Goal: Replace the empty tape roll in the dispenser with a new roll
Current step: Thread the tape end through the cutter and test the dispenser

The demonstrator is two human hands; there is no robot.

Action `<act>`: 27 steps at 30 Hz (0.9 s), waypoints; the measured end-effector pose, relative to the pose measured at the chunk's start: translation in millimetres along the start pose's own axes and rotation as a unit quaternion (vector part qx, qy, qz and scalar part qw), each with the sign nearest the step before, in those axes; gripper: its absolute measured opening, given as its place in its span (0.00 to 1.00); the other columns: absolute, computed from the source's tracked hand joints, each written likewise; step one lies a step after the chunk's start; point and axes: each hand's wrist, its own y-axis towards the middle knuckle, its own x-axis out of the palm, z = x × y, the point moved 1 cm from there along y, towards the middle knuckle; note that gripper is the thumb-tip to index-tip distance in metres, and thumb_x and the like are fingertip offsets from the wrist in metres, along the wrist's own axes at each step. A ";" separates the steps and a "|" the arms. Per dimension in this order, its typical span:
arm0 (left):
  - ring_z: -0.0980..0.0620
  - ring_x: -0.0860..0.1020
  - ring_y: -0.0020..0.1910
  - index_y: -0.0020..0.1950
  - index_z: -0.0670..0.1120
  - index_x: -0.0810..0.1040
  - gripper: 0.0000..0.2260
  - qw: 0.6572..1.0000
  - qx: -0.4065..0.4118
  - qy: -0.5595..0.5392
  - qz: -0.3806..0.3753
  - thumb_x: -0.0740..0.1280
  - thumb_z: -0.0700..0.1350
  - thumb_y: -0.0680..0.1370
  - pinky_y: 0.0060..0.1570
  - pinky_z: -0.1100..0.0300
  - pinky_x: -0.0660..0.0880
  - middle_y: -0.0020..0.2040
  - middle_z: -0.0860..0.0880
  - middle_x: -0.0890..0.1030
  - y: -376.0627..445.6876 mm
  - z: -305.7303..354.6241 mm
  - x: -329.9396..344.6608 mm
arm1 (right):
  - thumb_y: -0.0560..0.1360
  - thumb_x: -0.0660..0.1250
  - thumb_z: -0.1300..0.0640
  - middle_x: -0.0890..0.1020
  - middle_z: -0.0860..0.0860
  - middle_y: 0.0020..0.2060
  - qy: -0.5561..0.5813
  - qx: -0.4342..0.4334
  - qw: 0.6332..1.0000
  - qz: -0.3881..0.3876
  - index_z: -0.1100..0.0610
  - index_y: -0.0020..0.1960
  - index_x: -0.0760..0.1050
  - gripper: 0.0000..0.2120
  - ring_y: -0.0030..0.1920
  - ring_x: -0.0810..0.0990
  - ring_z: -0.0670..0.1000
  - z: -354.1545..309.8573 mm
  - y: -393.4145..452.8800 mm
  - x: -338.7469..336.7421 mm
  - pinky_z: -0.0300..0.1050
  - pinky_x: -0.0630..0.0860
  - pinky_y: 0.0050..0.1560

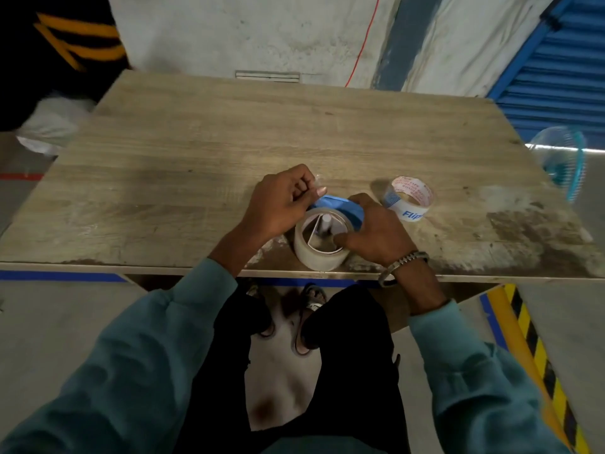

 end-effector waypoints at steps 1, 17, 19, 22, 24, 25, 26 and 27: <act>0.54 0.85 0.38 0.47 0.48 0.80 0.10 1.000 0.002 0.002 0.002 0.72 0.53 0.80 0.44 0.47 0.82 0.39 0.52 0.86 -0.7 -0.4 -0.4 | 0.69 0.80 0.52 0.81 0.56 0.62 -0.005 -0.002 1.000 0.004 0.56 0.71 0.72 0.34 0.60 0.81 0.57 -0.2 -0.6 -0.7 0.49 0.78 0.56; 0.50 0.84 0.44 0.47 0.43 0.81 0.04 0.973 -0.088 -0.211 0.033 0.75 0.39 0.78 0.43 0.56 0.86 0.49 0.37 0.81 -10.6 -15.6 -0.5 | 0.69 0.81 0.58 0.87 0.58 0.56 0.019 -0.008 0.998 0.061 0.58 0.64 0.83 0.24 0.57 0.84 0.55 -1.6 -6.3 -12.1 0.42 0.75 0.54; 0.49 0.85 0.44 0.45 0.50 0.80 0.07 0.970 -0.100 -0.211 0.067 0.76 0.41 0.78 0.41 0.57 0.85 0.49 0.45 0.79 -15.5 -17.2 5.0 | 0.69 0.81 0.57 0.86 0.58 0.57 0.019 -0.007 0.998 0.061 0.58 0.65 0.82 0.25 0.57 0.84 0.55 -0.3 -5.1 -12.0 0.43 0.75 0.55; 0.48 0.87 0.42 0.46 0.48 0.80 0.06 0.973 -0.083 -0.184 0.115 0.75 0.43 0.79 0.40 0.59 0.83 0.50 0.46 0.83 -26.1 -19.8 13.2 | 0.69 0.81 0.54 0.85 0.55 0.62 0.022 -0.004 0.998 0.051 0.56 0.70 0.79 0.31 0.62 0.83 0.54 4.0 -3.5 -8.9 0.45 0.77 0.60; 0.51 0.87 0.41 0.47 0.46 0.79 0.05 0.973 -0.069 -0.168 0.141 0.74 0.44 0.80 0.40 0.60 0.82 0.49 0.51 0.85 -34.7 -22.8 18.4 | 0.69 0.81 0.51 0.84 0.55 0.64 0.025 0.002 0.998 0.053 0.55 0.72 0.78 0.33 0.63 0.82 0.54 7.7 -2.9 -6.2 0.48 0.78 0.64; 0.54 0.87 0.42 0.47 0.48 0.79 0.05 0.974 -0.074 -0.152 0.149 0.73 0.45 0.81 0.41 0.60 0.81 0.47 0.54 0.86 -37.1 -24.2 19.1 | 0.69 0.81 0.50 0.84 0.55 0.64 0.029 0.005 0.998 0.057 0.54 0.72 0.77 0.34 0.63 0.83 0.54 8.4 -3.2 -5.5 0.49 0.78 0.65; 0.57 0.86 0.42 0.45 0.51 0.78 0.06 0.976 -0.086 -0.134 0.151 0.73 0.46 0.80 0.42 0.62 0.79 0.46 0.56 0.86 -37.7 -26.1 18.9 | 0.69 0.80 0.50 0.83 0.55 0.65 0.030 0.006 0.998 0.059 0.54 0.73 0.76 0.34 0.64 0.82 0.54 9.0 -4.0 -5.0 0.48 0.78 0.65; 0.59 0.86 0.43 0.44 0.53 0.77 0.08 0.975 -0.104 -0.126 0.148 0.73 0.46 0.80 0.43 0.63 0.78 0.45 0.57 0.86 -37.1 -29.0 18.4 | 0.70 0.80 0.50 0.82 0.56 0.66 0.026 0.001 0.998 0.059 0.54 0.74 0.75 0.34 0.65 0.82 0.55 9.0 -5.4 -4.4 0.48 0.77 0.66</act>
